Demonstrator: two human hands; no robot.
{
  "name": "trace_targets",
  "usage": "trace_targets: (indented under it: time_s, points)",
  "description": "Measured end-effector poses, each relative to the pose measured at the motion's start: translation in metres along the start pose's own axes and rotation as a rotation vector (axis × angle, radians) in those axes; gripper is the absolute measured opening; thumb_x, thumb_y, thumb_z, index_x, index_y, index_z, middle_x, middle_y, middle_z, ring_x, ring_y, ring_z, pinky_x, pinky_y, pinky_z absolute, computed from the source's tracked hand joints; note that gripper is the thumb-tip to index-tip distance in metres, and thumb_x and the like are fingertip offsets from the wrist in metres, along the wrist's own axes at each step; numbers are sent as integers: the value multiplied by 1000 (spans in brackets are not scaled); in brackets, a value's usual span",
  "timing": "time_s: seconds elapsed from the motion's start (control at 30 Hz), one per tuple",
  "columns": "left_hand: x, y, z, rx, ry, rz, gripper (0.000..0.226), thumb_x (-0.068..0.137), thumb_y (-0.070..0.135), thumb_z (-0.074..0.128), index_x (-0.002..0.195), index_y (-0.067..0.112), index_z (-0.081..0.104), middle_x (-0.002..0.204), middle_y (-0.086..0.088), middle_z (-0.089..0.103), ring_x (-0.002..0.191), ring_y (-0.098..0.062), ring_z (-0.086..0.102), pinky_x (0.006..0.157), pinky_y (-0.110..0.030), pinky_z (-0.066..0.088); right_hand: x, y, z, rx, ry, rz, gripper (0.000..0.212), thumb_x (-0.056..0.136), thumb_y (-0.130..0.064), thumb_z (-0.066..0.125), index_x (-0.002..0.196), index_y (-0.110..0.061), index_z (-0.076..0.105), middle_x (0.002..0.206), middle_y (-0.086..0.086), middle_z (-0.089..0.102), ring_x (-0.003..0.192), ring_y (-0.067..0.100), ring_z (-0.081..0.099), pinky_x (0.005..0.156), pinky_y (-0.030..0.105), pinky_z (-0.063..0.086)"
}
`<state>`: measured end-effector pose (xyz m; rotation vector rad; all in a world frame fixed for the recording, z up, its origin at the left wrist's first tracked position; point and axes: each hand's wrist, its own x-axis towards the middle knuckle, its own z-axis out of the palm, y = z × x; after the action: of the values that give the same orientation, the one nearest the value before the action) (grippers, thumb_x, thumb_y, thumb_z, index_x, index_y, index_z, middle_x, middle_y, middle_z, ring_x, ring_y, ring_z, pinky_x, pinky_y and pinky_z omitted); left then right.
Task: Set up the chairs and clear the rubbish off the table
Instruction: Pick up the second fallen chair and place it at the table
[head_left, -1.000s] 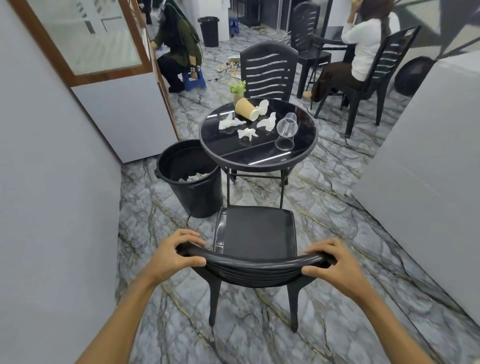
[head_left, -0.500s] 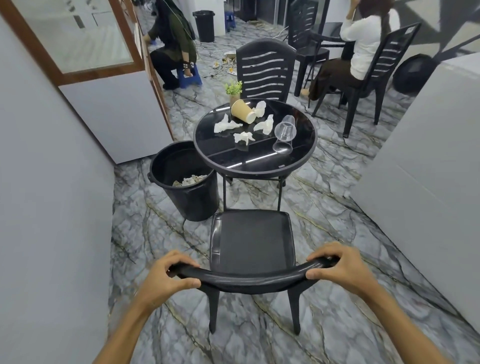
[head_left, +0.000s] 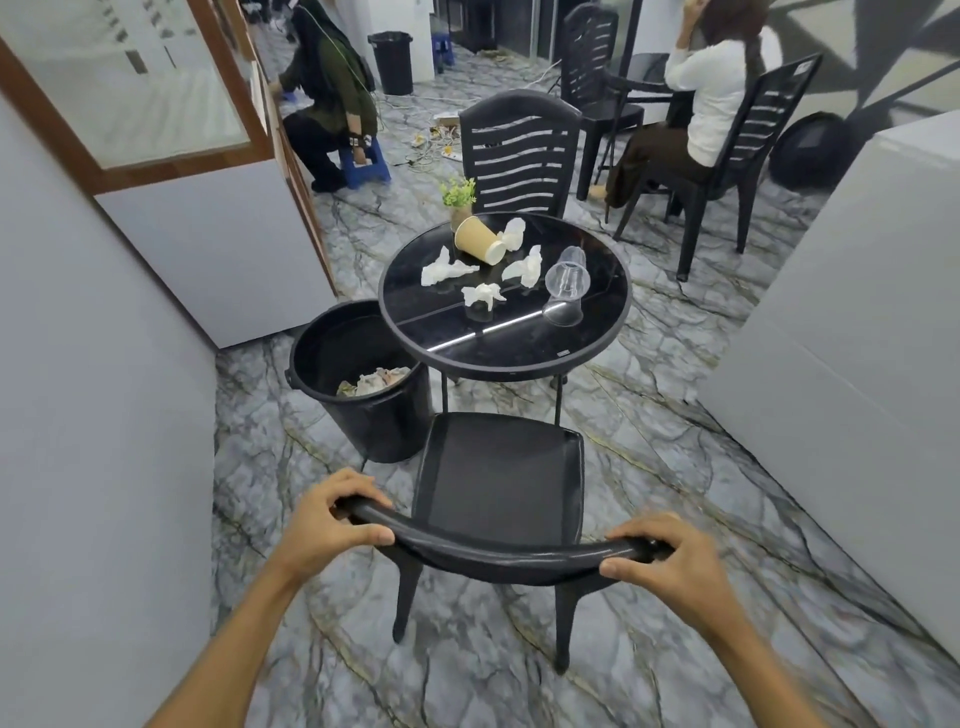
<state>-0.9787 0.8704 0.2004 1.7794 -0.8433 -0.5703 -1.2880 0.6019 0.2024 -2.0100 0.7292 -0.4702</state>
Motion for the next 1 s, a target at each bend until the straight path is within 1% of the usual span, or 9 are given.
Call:
trace_targets:
  time_s: [0.1, 0.3, 0.4, 0.47, 0.6, 0.73, 0.87, 0.93, 1.0]
  points:
    - [13, -5, -13, 31, -47, -32, 51, 45, 46, 90, 83, 14, 79, 99, -7, 68, 116, -3, 61, 88, -14, 46, 2, -5, 12, 29, 42, 14, 31, 46, -53, 84, 75, -47, 74, 82, -22, 71, 87, 3, 60, 71, 11, 44]
    - [-11, -27, -17, -6, 8, -54, 41, 45, 47, 87, 78, 25, 78, 105, -5, 68, 116, 6, 57, 87, -4, 41, 22, -17, 23, 7, -19, 30, 39, 38, -60, 83, 71, -39, 77, 78, -11, 74, 87, 4, 59, 71, 13, 44]
    - [-11, -32, -14, -25, 13, -58, 45, 45, 46, 88, 79, 18, 78, 108, -8, 66, 122, 0, 55, 92, -8, 42, 20, -14, 22, 16, -22, 27, 38, 40, -57, 85, 72, -38, 78, 79, -7, 74, 88, 9, 63, 75, 25, 49]
    - [-14, -32, -14, -34, 10, -41, 43, 46, 48, 89, 79, 22, 78, 107, -8, 66, 124, -1, 54, 94, -16, 44, 19, -13, 22, 6, -28, 17, 36, 41, -56, 86, 72, -38, 78, 79, -8, 75, 87, 9, 64, 75, 28, 51]
    - [-17, -37, -12, -27, -9, -28, 45, 46, 57, 89, 79, 30, 77, 104, -5, 64, 121, 1, 56, 91, -13, 46, 12, -11, 19, -5, -38, 10, 35, 44, -58, 85, 73, -39, 77, 81, -14, 74, 88, 7, 63, 73, 24, 48]
    - [-21, -36, -7, -17, -40, -31, 31, 55, 36, 95, 80, 28, 77, 97, 8, 65, 117, 5, 56, 84, -7, 44, 1, -10, 15, -4, -57, 53, 33, 47, -57, 84, 75, -41, 76, 86, -19, 72, 90, 2, 62, 75, 23, 45]
    - [-26, -30, -2, -35, -28, -28, 27, 58, 28, 89, 82, 28, 78, 99, -4, 60, 112, 6, 57, 83, -11, 45, -12, -9, 17, 12, -39, 78, 37, 50, -62, 85, 80, -42, 75, 94, -22, 70, 96, -2, 60, 82, 26, 47]
    - [-24, -28, -4, -3, -34, -10, 30, 57, 29, 89, 84, 24, 77, 100, -7, 59, 105, -1, 58, 84, -8, 43, -15, -7, 20, 35, -24, 97, 38, 52, -63, 83, 82, -42, 75, 96, -18, 69, 99, -2, 60, 85, 27, 47]
    - [-22, -25, -4, 17, -46, -23, 32, 58, 31, 88, 85, 21, 76, 104, -5, 61, 110, -9, 57, 88, -8, 41, -15, -8, 21, 44, -21, 106, 37, 53, -63, 82, 82, -42, 75, 96, -18, 68, 96, -2, 60, 82, 25, 47]
